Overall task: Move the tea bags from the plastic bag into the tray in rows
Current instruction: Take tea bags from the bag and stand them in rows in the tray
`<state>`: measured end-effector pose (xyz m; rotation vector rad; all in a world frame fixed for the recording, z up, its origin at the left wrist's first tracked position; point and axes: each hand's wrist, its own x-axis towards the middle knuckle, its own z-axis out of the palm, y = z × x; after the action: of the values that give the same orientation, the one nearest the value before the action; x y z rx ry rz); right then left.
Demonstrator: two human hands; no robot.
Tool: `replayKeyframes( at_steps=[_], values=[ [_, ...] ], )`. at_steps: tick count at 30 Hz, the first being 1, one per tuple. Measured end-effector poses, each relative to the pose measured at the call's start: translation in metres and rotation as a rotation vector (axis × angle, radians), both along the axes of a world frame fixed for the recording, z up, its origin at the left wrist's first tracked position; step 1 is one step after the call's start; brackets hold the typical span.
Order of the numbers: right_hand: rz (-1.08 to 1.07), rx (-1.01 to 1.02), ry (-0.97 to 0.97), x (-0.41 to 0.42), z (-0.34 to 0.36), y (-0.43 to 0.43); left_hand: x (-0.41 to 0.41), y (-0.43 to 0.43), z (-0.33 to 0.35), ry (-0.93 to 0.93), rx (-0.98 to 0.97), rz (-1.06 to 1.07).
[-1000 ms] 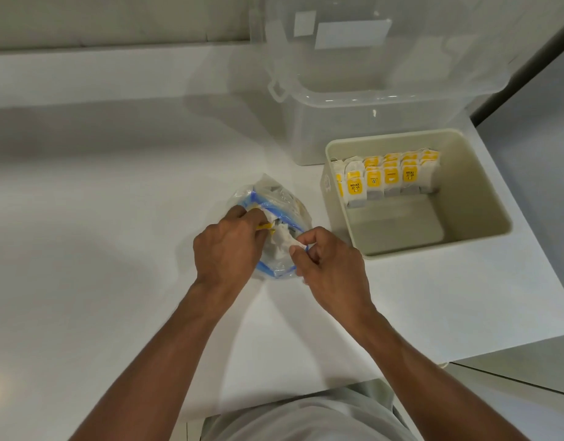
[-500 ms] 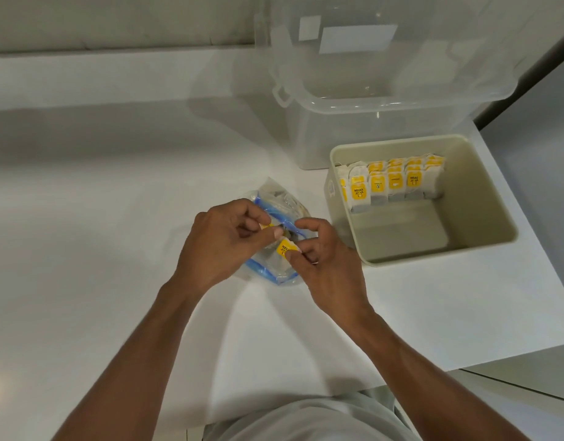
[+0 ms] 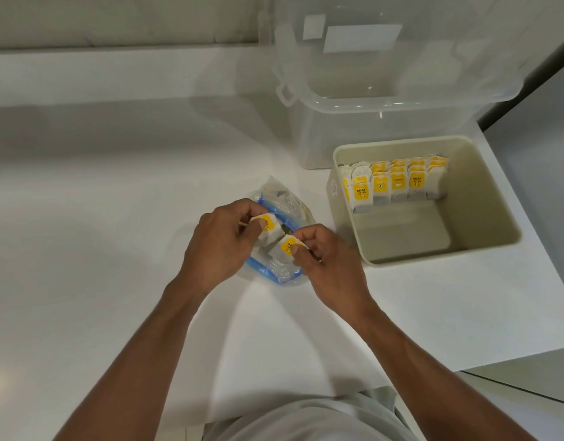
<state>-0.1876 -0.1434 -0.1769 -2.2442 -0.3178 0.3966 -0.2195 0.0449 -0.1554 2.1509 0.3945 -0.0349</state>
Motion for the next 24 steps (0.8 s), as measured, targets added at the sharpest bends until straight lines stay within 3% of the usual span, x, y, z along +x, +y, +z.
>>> replayKeyframes(
  at_steps=[7,8,11,12,15,17,19,21,22,24],
  values=[
    [-0.039,0.098,0.076,-0.002,-0.001,-0.001,-0.002,-0.005,-0.002,0.074,-0.272,0.092],
    [-0.037,0.12,0.089,-0.003,0.002,-0.001,-0.002,-0.006,-0.002,0.053,-0.19,0.077],
    [0.105,0.16,0.165,-0.004,0.021,-0.004,-0.003,-0.003,-0.007,-0.04,0.304,0.012],
    [0.181,0.211,0.245,-0.002,0.032,-0.005,-0.004,-0.003,-0.007,-0.034,0.284,0.025],
    [0.249,0.389,0.443,0.005,0.058,-0.004,-0.003,-0.004,0.002,0.04,-0.194,0.083],
    [0.183,0.243,0.199,0.014,0.053,-0.002,-0.003,-0.007,0.011,0.111,-0.491,0.082],
    [0.127,0.04,-0.01,0.021,0.051,-0.001,-0.003,-0.009,0.012,0.124,-0.459,0.067],
    [0.158,0.146,0.074,0.022,0.055,-0.002,-0.003,-0.008,0.012,0.082,-0.136,0.071],
    [0.171,0.164,0.114,0.022,0.055,-0.003,-0.004,-0.007,0.012,0.073,-0.124,0.083],
    [0.131,0.049,0.008,0.026,0.055,-0.002,-0.005,-0.007,0.015,0.09,-0.388,0.07]
  ],
)
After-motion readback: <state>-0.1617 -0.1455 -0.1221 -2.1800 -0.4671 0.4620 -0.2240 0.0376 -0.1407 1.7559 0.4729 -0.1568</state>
